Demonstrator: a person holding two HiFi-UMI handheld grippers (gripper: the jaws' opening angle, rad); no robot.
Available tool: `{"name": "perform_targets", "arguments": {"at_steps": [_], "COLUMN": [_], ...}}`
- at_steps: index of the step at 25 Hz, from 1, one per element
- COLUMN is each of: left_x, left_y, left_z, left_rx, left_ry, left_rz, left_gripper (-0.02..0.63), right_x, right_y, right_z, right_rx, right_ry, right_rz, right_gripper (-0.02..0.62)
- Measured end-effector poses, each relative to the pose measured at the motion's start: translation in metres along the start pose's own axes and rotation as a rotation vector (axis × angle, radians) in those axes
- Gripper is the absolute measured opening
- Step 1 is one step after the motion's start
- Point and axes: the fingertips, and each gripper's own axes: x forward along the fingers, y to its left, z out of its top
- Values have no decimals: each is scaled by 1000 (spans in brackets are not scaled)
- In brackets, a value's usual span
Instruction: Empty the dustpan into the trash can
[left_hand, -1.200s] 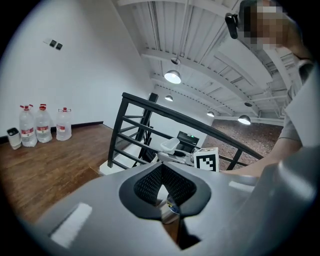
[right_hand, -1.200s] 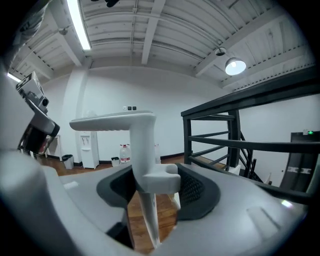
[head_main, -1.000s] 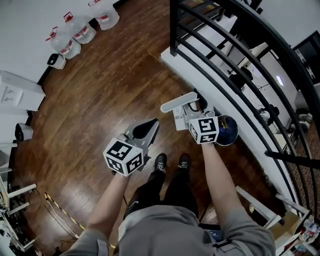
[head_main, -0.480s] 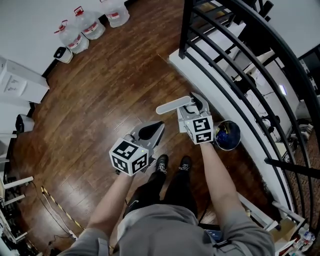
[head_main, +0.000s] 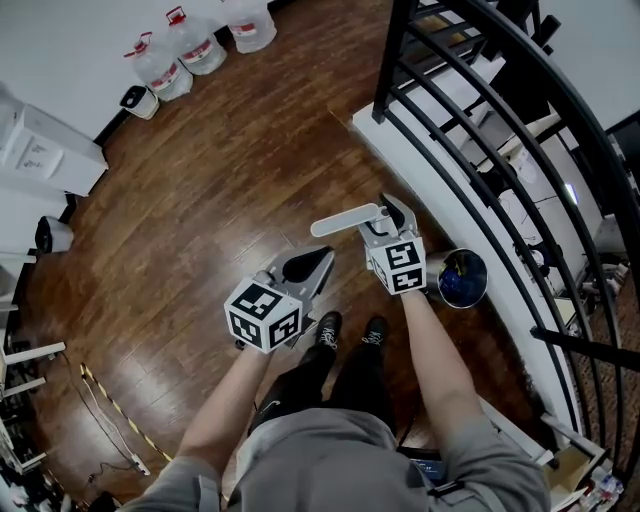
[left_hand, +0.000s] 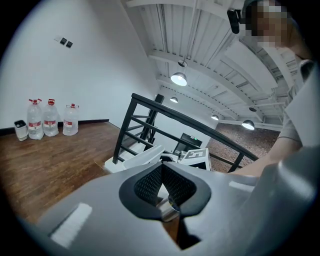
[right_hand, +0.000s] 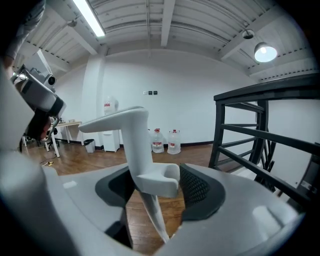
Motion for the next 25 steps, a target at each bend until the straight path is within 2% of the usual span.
{"name": "perform_targets", "arguments": {"at_steps": [2,5,8,11,13,15,18,19,22,25], "left_x": [-4,-8,-7,0,2,5,17,22,37,41], "left_y": [2,2,-3,-16,-30,-48,-86,-102,-146,-180], "left_z": [-2,-4,-6,-4,4,14,29,35,56,67], "left_rx": [-2,-6,-1,20,40,61,98,116,163,165], "left_ry": [2,4,8,15,12,7,4,4,-6,-13], "left_rz": [1,-9,-37,-95,-147,-207,-303,-338,-429,-464], "left_gripper": [6,5,5,5,6,5,5,6,6,6], "right_x": [-1,-7,-25,-60,-88,-121,-181,-202,-262,-305], "right_y": [3,7,10,3,-3,-9,-26,-33,-48,-48], "right_z": [-6,-16,-25,-24,-9,13,46,57,84,106], "right_rx": [2,13,25,51,68,80,103,117,150,147], "right_ry": [21,62,85,78,55,15,-74,-105,-168,-178], "right_rz": [3,10,-5,-64,-117,-182,-307,-349,-438,-462], "right_gripper": [239,285,290,290,288,239,47,12,0,0]}}
